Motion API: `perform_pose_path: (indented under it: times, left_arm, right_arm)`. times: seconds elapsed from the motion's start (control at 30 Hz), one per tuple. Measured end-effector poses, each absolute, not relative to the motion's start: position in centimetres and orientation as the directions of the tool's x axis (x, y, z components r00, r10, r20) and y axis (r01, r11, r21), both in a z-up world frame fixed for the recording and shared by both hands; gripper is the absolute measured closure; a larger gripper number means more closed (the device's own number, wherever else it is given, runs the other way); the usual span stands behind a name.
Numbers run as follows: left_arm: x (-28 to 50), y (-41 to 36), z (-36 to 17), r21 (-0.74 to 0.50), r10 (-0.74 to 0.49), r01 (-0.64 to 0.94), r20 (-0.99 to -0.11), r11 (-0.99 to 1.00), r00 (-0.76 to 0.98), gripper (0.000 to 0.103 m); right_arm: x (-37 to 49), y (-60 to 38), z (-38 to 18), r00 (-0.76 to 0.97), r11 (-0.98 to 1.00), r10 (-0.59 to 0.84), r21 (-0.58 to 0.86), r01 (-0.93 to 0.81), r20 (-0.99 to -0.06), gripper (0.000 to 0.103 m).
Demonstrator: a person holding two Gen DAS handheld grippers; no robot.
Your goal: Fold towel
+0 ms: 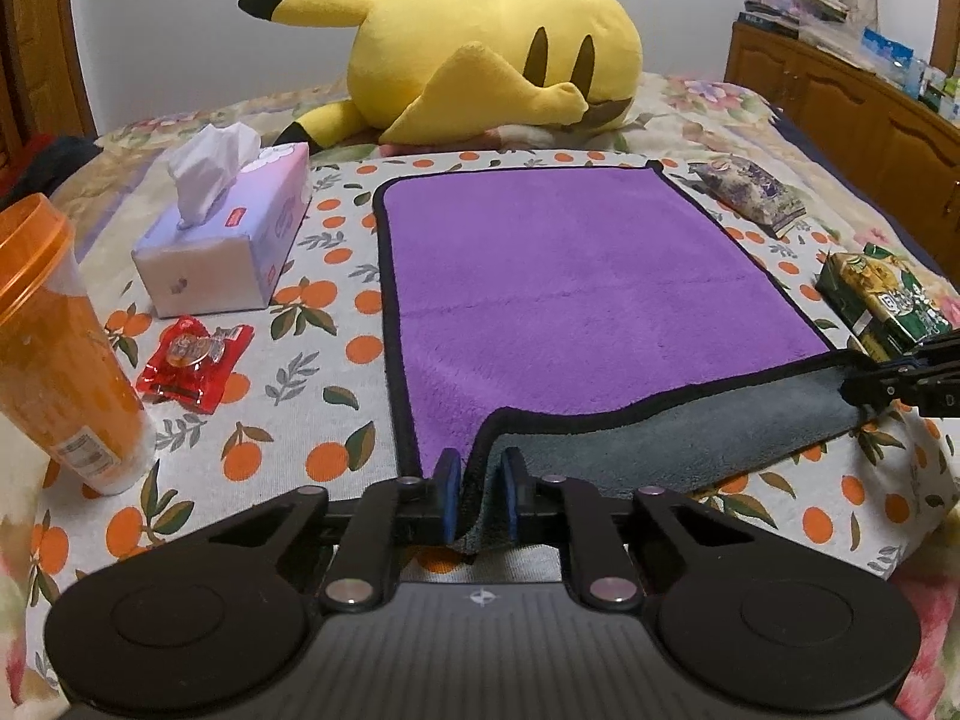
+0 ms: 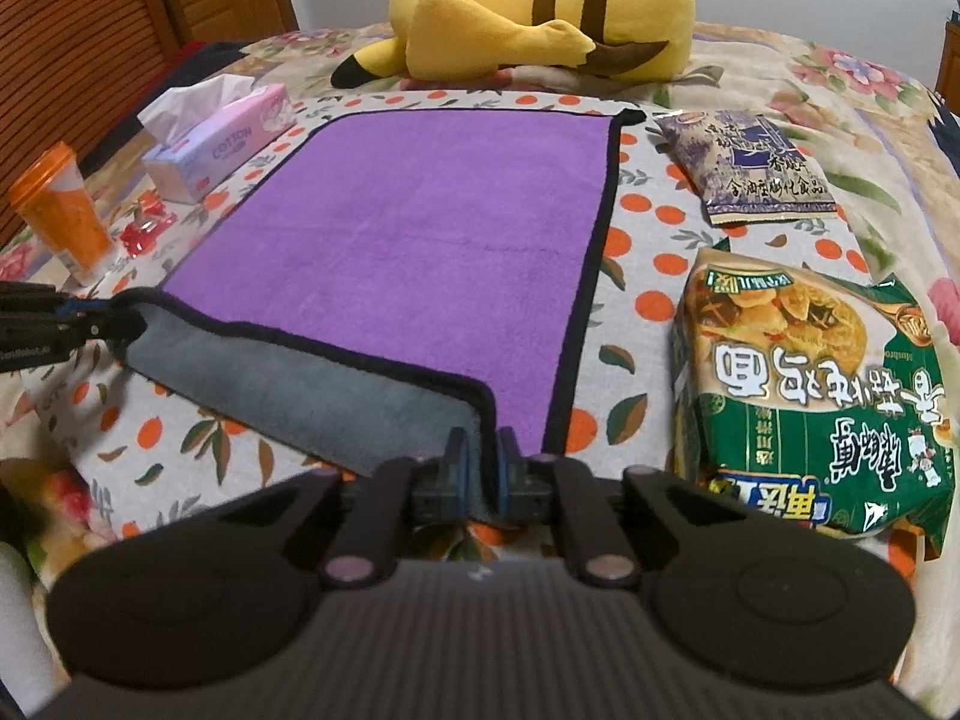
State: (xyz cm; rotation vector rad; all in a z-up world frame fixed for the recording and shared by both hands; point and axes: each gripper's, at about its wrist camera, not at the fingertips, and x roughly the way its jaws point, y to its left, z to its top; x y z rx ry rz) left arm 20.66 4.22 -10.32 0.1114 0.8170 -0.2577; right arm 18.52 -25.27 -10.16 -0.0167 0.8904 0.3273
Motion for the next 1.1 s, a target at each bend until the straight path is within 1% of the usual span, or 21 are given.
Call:
perform_pose_path:
  times: [0.07,0.13,0.27,0.77,1.1]
  left_arm:
    - [20.6,4.2,-10.3,0.0,-0.19,0.278,-0.732,0.961,0.655,0.095]
    - [20.5,4.1,-10.2,0.001,-0.193,0.281,-0.727,0.96,0.66,0.096]
    - [20.3,4.2,-9.4,-0.013,-0.211,0.283,-0.703,0.959,0.679,0.096]
    - [19.8,4.1,-6.4,-0.008,-0.234,0.293,-0.622,0.956,0.748,0.097]
    - [20.4,3.7,-5.6,-0.014,-0.247,0.3,-0.603,0.954,0.759,0.097]
  right_arm:
    - [18.5,-25.2,-10.2,0.585,0.95,0.275,0.12,-0.289,-0.763,0.094]
    - [18.5,-25.2,-10.1,0.59,0.95,0.275,0.119,-0.29,-0.759,0.098]
    - [18.3,-25.5,-9.6,0.619,0.95,0.28,0.121,-0.287,-0.734,0.098]
    - [18.6,-26.3,-7.2,0.704,0.943,0.319,0.133,-0.306,-0.634,0.099]
    - [19.2,-26.3,-6.1,0.731,0.936,0.333,0.117,-0.331,-0.595,0.099]
